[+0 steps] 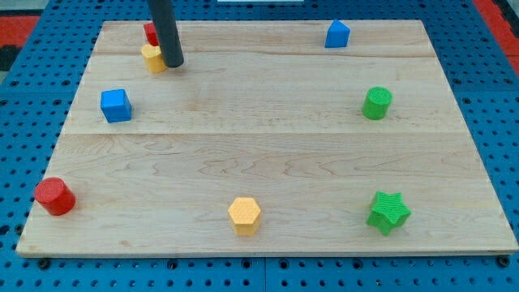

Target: Move the red star to the top right corner

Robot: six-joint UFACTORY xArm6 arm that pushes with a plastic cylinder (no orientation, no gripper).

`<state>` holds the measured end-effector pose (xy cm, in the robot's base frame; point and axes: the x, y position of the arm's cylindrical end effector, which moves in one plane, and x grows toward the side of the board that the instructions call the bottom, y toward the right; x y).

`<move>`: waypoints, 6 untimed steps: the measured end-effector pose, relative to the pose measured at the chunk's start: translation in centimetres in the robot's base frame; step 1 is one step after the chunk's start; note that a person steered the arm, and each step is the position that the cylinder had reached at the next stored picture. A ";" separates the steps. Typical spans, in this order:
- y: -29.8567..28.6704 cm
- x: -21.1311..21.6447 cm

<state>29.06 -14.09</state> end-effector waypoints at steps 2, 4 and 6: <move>-6.8 0.6; 1.5 -2.7; -5.3 -6.0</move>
